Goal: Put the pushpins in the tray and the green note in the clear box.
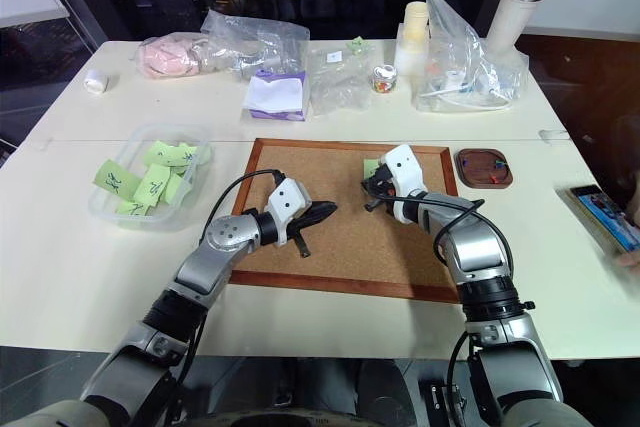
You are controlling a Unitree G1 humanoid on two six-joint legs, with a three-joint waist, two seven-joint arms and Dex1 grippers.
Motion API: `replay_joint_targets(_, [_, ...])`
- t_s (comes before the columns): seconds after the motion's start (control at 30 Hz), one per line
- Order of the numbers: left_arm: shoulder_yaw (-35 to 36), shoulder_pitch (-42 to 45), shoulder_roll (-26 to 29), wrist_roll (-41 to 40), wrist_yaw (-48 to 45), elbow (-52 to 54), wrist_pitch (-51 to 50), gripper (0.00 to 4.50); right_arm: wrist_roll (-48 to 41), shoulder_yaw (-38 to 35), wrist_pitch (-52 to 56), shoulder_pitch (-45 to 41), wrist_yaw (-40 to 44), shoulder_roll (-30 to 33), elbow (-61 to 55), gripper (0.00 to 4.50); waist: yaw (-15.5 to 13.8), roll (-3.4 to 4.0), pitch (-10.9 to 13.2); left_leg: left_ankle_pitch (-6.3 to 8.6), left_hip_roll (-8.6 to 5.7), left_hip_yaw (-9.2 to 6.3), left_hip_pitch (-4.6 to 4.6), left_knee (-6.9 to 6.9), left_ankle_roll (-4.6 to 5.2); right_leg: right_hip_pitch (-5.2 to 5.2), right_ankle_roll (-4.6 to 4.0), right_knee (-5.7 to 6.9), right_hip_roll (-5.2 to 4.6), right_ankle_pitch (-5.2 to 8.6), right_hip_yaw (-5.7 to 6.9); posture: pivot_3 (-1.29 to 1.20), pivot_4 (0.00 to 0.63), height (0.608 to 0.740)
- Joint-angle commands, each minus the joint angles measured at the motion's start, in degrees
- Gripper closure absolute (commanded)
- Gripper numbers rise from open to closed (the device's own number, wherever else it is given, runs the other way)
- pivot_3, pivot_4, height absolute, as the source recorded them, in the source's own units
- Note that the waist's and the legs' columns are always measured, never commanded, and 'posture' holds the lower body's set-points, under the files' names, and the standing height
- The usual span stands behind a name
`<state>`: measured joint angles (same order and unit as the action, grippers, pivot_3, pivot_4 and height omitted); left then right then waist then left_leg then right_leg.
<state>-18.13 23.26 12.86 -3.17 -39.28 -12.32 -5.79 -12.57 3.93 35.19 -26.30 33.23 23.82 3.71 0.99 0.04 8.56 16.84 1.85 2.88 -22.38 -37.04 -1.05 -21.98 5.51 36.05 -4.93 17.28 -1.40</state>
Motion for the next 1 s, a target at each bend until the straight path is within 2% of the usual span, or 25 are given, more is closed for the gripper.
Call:
replay_joint_targets(0.03, [-0.1,-2.8,1.4,2.9,2.1,-6.2,-3.5,4.50,-0.9,-1.4,0.1,-0.7,0.2,0.2,-2.8,4.48,0.0,0.00,0.0,0.00,0.00,0.00,0.00,0.00,0.00,0.00,0.00,0.00,0.00,0.00,0.00,0.00,0.150,0.740])
replay_joint_targets(0.5, [-1.3,-3.0,1.3,3.5,1.5,-8.4,-3.0,4.50,-3.2,-2.7,6.9,-0.3,0.0,2.2,-15.0,4.48,0.0,0.00,0.0,-0.01,0.00,-0.01,-0.03,0.00,0.01,-0.01,0.00,-0.02,-0.02,0.00,0.04,0.00,0.150,0.740])
replay_joint_targets(0.6, [0.0,-2.4,-0.4,1.5,1.9,-7.0,-3.9,4.50,-3.8,-2.8,8.5,1.2,0.0,3.1,-18.7,4.48,-0.2,0.00,0.0,-0.01,0.00,-0.01,-0.04,0.01,0.01,-0.02,0.00,-0.03,-0.03,0.00,0.04,0.00,0.150,0.740])
replay_joint_targets(0.7, [4.3,-0.5,-4.5,-4.6,2.3,-3.1,-8.9,4.50,-4.3,-3.3,10.1,3.6,0.2,5.0,-22.9,4.48,-0.5,-0.07,0.0,-0.01,0.00,0.00,-0.18,0.00,0.01,-0.08,0.00,-0.06,-0.12,0.00,0.14,0.00,0.150,0.740])
replay_joint_targets(0.8, [9.3,2.3,-7.4,-10.2,3.4,-0.2,-15.0,3.55,-5.0,-3.7,11.5,5.3,0.4,6.9,-26.8,4.50,-0.5,-0.08,0.1,-0.37,-0.01,0.00,-0.89,-0.14,0.16,-0.40,0.02,-0.03,-0.20,-0.01,0.32,0.00,0.150,0.740])
replay_joint_targets(0.87, [11.1,3.6,-8.1,-12.2,3.8,0.9,-17.7,2.61,-5.2,-3.7,12.0,5.8,0.3,7.6,-28.4,4.50,-0.4,-0.20,0.1,-0.46,-0.04,0.00,-1.22,-0.16,0.14,-0.70,0.12,-0.03,-0.22,-0.07,0.36,0.00,0.150,0.740])
replay_joint_targets(1.0, [17.5,7.5,-11.2,-21.2,4.9,1.1,-27.1,0.75,-5.6,-3.1,13.1,6.3,0.0,8.4,-31.9,4.50,-0.4,-0.44,0.4,-0.47,-0.06,-0.04,-1.40,-0.14,0.15,-0.82,0.40,-0.05,-0.10,-0.20,0.52,0.00,0.150,0.740])
